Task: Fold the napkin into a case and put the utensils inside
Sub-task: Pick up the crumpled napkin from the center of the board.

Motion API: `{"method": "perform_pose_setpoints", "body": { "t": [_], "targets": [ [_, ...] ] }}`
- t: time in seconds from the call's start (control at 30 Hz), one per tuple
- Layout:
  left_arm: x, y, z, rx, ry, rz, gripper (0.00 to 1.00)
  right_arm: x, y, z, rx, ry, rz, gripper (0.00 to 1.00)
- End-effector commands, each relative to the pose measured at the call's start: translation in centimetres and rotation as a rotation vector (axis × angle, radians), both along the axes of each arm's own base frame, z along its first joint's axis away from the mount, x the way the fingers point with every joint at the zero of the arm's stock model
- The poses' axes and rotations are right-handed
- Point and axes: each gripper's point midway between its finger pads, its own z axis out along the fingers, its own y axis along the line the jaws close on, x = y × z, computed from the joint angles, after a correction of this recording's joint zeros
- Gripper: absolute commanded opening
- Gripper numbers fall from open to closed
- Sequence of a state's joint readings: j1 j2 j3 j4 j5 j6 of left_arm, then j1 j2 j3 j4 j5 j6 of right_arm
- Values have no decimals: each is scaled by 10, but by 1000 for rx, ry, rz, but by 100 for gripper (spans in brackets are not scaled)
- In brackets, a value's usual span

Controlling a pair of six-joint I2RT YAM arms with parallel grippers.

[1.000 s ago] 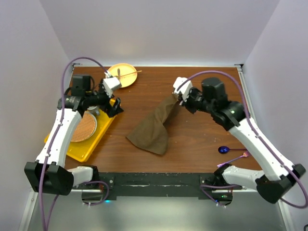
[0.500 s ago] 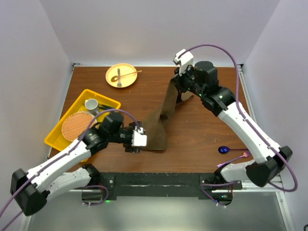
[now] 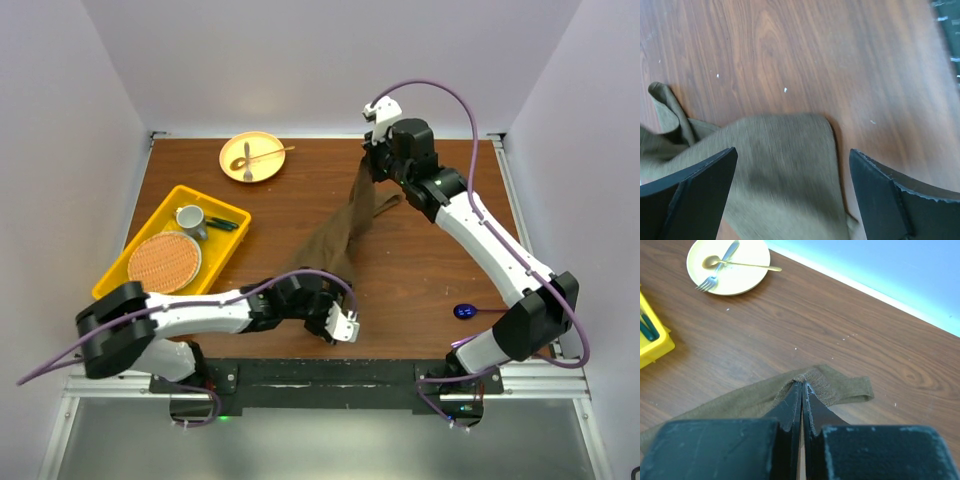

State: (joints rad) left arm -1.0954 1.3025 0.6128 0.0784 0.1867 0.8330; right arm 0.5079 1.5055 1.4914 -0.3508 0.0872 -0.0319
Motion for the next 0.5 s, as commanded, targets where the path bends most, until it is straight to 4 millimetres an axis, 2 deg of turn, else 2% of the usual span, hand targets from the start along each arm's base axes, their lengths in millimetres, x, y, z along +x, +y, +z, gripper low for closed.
{"method": "perform_pose_setpoints", "body": {
  "t": [0.0, 0.03, 0.07, 0.13, 0.17, 0.2, 0.23, 0.27, 0.33, 0.37, 0.43, 0.47],
  "targets": [
    [35, -33, 18, -12, -211, 21, 100, 11, 0, 23, 63, -66, -23, 0],
    [37, -36, 18, 1, -224, 9, 100, 10, 0, 22, 62, -63, -21, 0],
    [37, -35, 6, 43, -219, -2, 100, 11, -1, 21, 60, -62, -22, 0],
    [38, -42, 6, 80, -236, -40, 99, 10, -2, 18, 57, -55, -23, 0],
    [35, -39, -9, 137, -218, -62, 99, 10, -2, 16, 56, -52, -21, 0],
    [36, -39, -13, 164, -228, -74, 98, 9, -3, 15, 56, -50, -23, 0],
    [39, -44, -11, 171, -237, -77, 97, 9, -4, 16, 58, -53, -23, 0],
    [40, -42, -25, 225, -226, -85, 95, 8, -3, 16, 57, -52, -20, 0],
    [49, -48, -25, 251, -251, -77, 80, 7, -5, 15, 57, -48, -22, 0],
    [49, -50, -33, 273, -242, -84, 61, 6, -7, 16, 52, -49, -24, 0],
    [61, -55, -20, 259, -266, -27, 45, 2, -17, 17, 39, -46, -35, 0],
    [63, -55, -12, 247, -265, -13, 33, 0, -23, 19, 30, -47, -40, 0]
  ]
}}
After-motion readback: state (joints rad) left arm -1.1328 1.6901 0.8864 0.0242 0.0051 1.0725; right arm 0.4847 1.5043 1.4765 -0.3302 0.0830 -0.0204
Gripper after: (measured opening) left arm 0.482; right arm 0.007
